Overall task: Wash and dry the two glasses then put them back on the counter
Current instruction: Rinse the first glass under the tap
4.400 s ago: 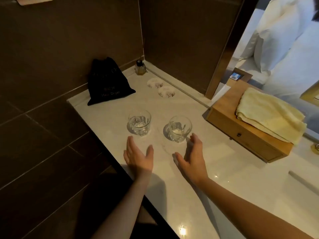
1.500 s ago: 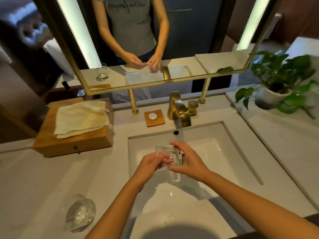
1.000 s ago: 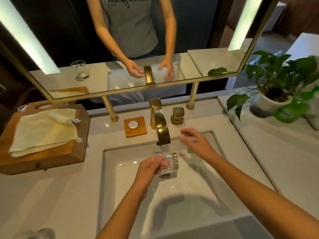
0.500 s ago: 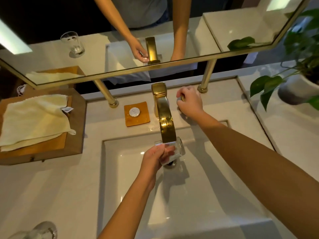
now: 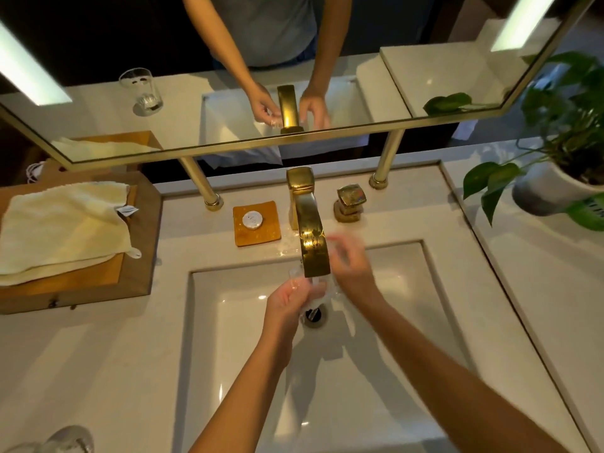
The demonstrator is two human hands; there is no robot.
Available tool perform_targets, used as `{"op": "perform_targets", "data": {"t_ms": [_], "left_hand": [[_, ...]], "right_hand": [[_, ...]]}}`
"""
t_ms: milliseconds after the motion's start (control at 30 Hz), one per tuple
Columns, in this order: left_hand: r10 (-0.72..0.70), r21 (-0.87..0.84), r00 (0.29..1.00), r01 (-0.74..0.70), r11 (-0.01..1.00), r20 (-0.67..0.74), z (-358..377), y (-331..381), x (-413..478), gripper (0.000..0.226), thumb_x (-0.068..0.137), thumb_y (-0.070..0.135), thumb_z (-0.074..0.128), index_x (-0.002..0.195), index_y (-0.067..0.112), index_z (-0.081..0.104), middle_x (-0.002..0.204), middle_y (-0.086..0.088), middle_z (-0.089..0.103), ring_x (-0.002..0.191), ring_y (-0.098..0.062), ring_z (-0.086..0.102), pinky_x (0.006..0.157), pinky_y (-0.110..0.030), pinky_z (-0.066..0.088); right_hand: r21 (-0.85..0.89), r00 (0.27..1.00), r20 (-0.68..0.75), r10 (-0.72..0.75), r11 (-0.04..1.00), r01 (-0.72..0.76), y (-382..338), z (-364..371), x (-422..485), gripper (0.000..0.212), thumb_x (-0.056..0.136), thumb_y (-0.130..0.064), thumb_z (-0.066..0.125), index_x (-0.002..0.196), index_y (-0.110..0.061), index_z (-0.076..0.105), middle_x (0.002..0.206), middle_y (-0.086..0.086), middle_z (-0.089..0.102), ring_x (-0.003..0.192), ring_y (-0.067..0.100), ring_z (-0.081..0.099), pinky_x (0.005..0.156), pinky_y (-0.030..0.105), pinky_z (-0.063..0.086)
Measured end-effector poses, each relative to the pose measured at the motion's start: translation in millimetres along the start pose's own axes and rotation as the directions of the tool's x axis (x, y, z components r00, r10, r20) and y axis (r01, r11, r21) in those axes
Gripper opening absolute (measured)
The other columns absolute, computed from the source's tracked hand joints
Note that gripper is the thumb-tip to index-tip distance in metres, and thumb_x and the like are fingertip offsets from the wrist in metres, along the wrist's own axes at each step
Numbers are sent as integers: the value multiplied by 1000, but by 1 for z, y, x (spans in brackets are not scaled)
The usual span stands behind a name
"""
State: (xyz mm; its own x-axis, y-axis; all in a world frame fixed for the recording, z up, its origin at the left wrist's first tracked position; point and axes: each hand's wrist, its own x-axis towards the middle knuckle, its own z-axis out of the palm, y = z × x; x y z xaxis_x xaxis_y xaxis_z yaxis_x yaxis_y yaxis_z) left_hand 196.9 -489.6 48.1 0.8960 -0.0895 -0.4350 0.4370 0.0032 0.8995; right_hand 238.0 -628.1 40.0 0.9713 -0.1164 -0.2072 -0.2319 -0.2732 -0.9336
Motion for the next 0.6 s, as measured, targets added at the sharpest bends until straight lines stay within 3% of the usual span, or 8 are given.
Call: {"op": "perform_targets", "data": {"t_ms": [67, 133, 200, 267, 333, 400, 500, 600], "left_hand": [[27, 90, 996, -35, 995, 88, -3, 0, -5, 28, 93, 34, 55, 109, 15, 70, 104, -3, 74, 99, -14, 67, 85, -29, 50], [-30, 218, 973, -21, 976, 228, -3, -1, -7, 34, 93, 38, 51, 116, 18, 66, 110, -2, 72, 105, -14, 66, 90, -31, 50], [-123, 246, 968, 67, 967, 218, 0, 4, -9, 36, 94, 41, 49, 112, 15, 66, 109, -5, 70, 104, -18, 64, 93, -34, 48], [-276, 57, 957, 272, 961, 92, 0, 12, -4, 34, 96, 38, 48, 103, 11, 68, 99, -12, 70, 87, -21, 66, 81, -33, 51], [-294, -101, 952, 302, 948, 86, -6, 13, 4, 31, 95, 36, 51, 100, 12, 71, 86, -9, 73, 76, -19, 67, 70, -30, 51], [-172, 25, 977, 170, 985, 124, -10, 12, 4, 33, 83, 41, 61, 100, 15, 72, 84, -3, 74, 81, -19, 67, 71, -28, 52], [12, 281, 968, -84, 956, 249, -6, 5, -5, 24, 83, 34, 64, 99, 19, 74, 92, 2, 76, 89, -11, 70, 76, -20, 53], [-62, 184, 991, 39, 982, 122, -2, 3, -9, 22, 89, 33, 61, 91, 17, 77, 85, 2, 77, 87, -11, 70, 74, -19, 50]], "right_hand": [[282, 927, 231, 294, 892, -353, 14, 8, -31, 50, 85, -55, 60, 121, -22, 50, 121, 10, 59, 110, 30, 62, 84, 47, 58], [355, 849, 329, 413, 779, -517, 25, 5, -40, 71, 77, -65, 62, 128, -18, 48, 121, 14, 62, 103, 31, 67, 73, 40, 61], [338, 888, 288, 358, 830, -444, 23, 3, -42, 61, 82, -54, 63, 126, -15, 47, 119, 17, 62, 97, 30, 69, 70, 40, 61], [290, 956, 267, 123, 936, -201, 17, 4, -42, 47, 84, -41, 68, 120, -17, 48, 111, 16, 64, 92, 27, 70, 68, 41, 61], [280, 948, 318, -16, 957, -78, 18, 8, -43, 44, 82, -34, 69, 119, -19, 49, 108, 11, 66, 91, 24, 71, 67, 36, 60], [338, 931, 347, 109, 912, -233, 20, 7, -37, 43, 84, -41, 65, 119, -20, 53, 112, 11, 67, 96, 26, 70, 74, 41, 60], [313, 747, 517, 419, 720, -620, 27, 0, -26, 62, 90, -66, 43, 120, -16, 62, 115, 12, 69, 105, 28, 68, 89, 43, 56], [240, 753, 516, 408, 775, -585, 27, 2, -24, 56, 91, -60, 48, 121, -14, 59, 112, 14, 68, 98, 29, 70, 88, 43, 57]]}}
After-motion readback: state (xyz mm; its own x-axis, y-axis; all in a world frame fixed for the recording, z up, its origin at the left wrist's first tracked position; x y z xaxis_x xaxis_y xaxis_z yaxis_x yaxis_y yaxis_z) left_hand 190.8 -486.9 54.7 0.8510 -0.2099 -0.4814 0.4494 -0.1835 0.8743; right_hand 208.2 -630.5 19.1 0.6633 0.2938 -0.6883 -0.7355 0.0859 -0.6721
